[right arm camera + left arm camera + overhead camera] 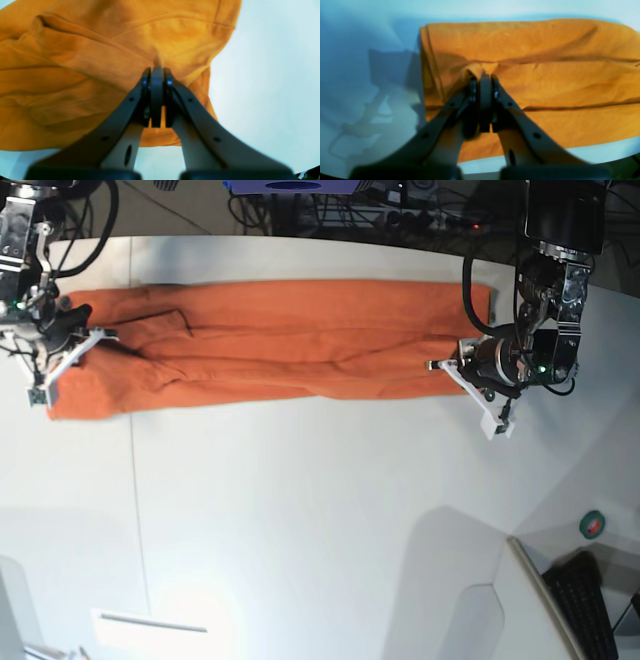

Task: Layout the t-shirt on the table in an organized manner, then fold the t-shirt properly
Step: 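Lower the folded hem onto the shirt and hold it with both grippers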

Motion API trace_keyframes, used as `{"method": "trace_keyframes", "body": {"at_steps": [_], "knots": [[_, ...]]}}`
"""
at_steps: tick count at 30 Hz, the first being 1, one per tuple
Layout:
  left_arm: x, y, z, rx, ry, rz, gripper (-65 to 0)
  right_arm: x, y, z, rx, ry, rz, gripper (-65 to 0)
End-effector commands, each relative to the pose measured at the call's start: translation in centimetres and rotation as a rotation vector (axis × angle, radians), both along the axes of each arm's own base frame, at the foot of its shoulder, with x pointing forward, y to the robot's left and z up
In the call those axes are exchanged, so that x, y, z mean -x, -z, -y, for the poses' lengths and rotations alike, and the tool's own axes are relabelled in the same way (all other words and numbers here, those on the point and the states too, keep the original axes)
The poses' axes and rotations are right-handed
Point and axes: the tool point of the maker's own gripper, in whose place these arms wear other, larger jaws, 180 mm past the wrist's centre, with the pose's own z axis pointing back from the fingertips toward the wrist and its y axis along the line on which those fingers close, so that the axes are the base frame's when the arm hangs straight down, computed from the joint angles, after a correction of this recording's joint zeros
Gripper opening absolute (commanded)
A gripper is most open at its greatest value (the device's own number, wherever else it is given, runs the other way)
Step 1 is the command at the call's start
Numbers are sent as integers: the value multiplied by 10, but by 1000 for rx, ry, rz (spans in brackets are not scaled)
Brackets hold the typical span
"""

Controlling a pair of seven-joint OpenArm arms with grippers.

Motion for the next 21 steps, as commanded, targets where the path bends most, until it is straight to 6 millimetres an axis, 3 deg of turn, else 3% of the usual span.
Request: {"method": "trace_keyframes", "body": {"at_steps": [1,8,9,11,13,17,21], "knots": [[-10,-9,-5,-8,-3,36,-650,-8,-9,7,19,0,36,-650],[-10,-10,-4,-8,-3,35,-650,2,-8,21,26,49,7,-647],[-10,-10,-6,-11,-3,35,-650,3,-9,21,28,48,-3,-585],[-11,-12,-9,-19,-1,39,-545,6,-7,21,27,45,-15,-482],[-13,-15,-8,-19,3,49,-438,10,-5,20,26,45,-22,-426],[-21,-28,-3,-16,21,94,-286,14,-4,20,25,44,-30,-419],[-25,-45,-26,-26,-55,147,-209,14,-14,19,41,34,-7,-419]]}}
